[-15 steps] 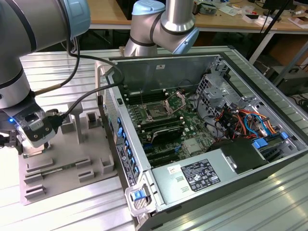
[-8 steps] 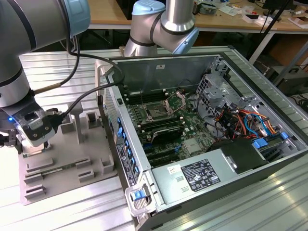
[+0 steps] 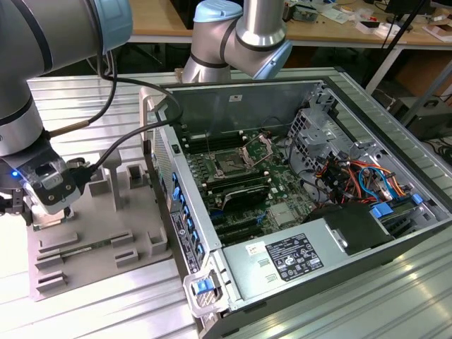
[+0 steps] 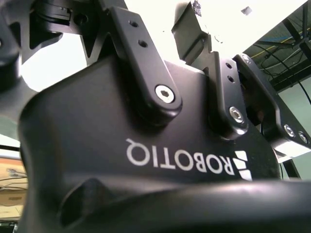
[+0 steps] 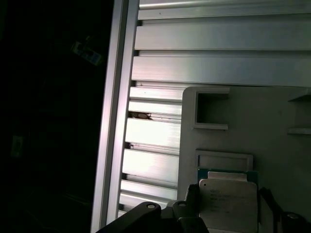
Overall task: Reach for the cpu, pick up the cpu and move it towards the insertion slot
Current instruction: 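Pick up the cpu and move it towards the insertion slot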
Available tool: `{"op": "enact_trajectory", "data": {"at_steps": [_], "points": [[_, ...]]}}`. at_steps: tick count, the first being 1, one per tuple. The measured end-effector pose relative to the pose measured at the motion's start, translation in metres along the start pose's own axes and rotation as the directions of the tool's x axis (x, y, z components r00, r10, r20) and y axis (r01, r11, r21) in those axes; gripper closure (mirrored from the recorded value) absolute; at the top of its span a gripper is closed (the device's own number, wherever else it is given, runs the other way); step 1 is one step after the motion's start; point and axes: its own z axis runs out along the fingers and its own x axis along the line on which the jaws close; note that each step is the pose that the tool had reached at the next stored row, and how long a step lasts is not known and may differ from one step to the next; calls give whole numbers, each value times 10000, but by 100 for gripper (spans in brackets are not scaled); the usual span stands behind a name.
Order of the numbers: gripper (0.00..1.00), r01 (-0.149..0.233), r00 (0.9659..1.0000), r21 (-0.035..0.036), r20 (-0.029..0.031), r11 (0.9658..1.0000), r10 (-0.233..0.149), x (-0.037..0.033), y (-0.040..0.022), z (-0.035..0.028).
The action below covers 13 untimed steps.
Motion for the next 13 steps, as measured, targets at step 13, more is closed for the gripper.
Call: {"op": "enact_trajectory", "data": {"at_steps": [13], "points": [[45,0,10000,0,0,10000,0,0,1,-33]]}}
